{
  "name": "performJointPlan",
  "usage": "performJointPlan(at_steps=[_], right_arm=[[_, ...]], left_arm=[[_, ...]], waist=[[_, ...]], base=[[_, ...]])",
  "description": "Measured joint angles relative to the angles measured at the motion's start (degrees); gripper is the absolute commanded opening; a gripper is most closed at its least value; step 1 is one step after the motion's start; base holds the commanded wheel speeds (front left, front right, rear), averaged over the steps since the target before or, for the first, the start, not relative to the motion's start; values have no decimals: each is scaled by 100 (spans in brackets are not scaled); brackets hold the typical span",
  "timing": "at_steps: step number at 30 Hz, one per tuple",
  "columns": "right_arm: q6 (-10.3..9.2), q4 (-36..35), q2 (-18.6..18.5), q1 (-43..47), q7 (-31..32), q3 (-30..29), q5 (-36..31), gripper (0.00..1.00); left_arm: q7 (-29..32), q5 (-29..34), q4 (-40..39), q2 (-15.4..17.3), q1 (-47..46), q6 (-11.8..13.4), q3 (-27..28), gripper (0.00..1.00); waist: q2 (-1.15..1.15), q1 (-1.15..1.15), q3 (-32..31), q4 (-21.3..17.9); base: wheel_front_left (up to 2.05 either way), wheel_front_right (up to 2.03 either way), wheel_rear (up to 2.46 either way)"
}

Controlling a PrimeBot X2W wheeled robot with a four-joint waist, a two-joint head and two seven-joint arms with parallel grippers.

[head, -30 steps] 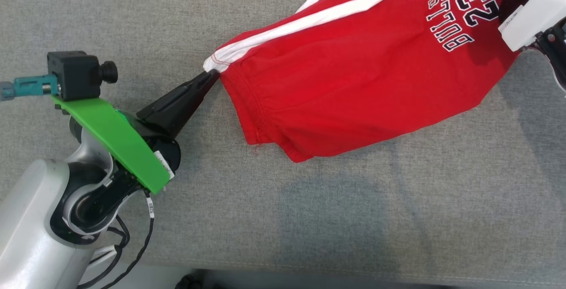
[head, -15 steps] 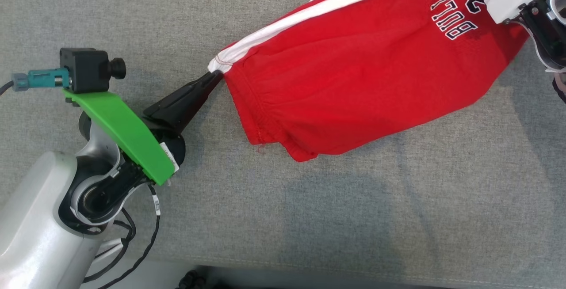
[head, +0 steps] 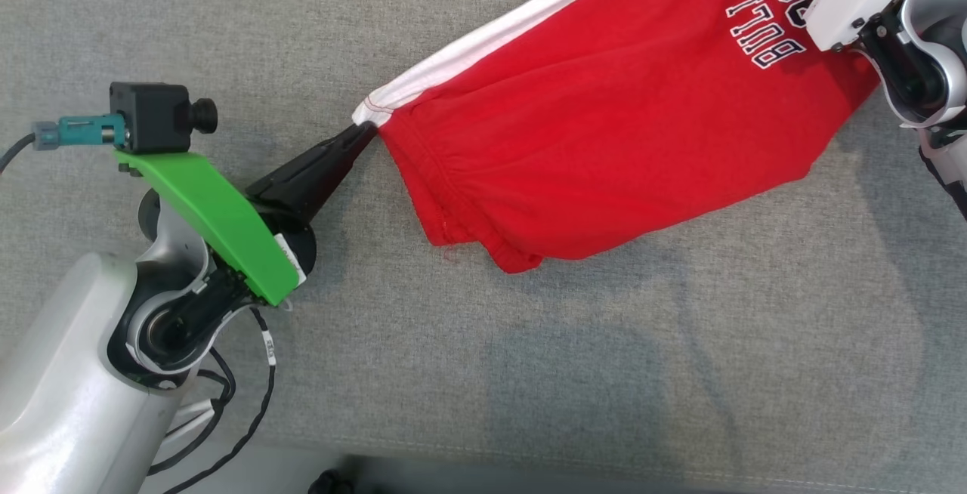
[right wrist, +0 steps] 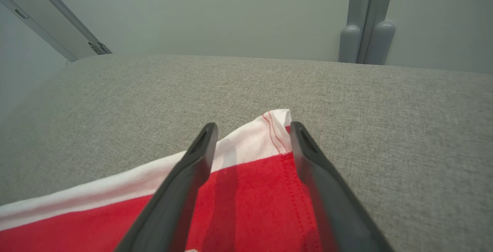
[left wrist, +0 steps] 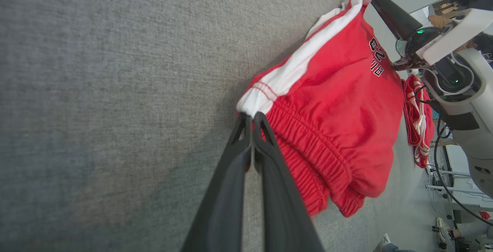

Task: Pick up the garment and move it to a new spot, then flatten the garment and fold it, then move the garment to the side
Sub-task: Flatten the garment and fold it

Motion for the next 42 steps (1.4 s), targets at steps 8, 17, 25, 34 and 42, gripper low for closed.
performJointPlan(at_steps=[8, 17, 25, 34, 42], right_arm=[[97, 177, 157, 49, -497, -157, 14, 100], [246, 269, 81, 651, -601, -158, 272, 100], [243, 397, -89, 1166, -447, -140, 477, 100], [266, 432, -90, 1534, -266, 48, 561, 100], [307, 433, -44, 1550, -15, 186, 599, 100]], left_arm=[[-147, -58, 204, 2, 41, 13, 164, 100], [-492, -244, 169, -68, 618, 185, 388, 100], [-584, -269, 146, -307, 925, 380, 178, 100], [-611, -267, 118, -472, 1100, 549, -41, 100], [-550, -257, 132, -510, 1101, 660, -159, 100]], waist=[[0, 0, -265, -87], [0, 0, -647, -313], [0, 0, -876, -572], [0, 0, -1069, -694], [0, 0, -1071, -667]], base=[[0, 0, 0], [0, 0, 0], [0, 0, 0], [0, 0, 0], [0, 0, 0]])
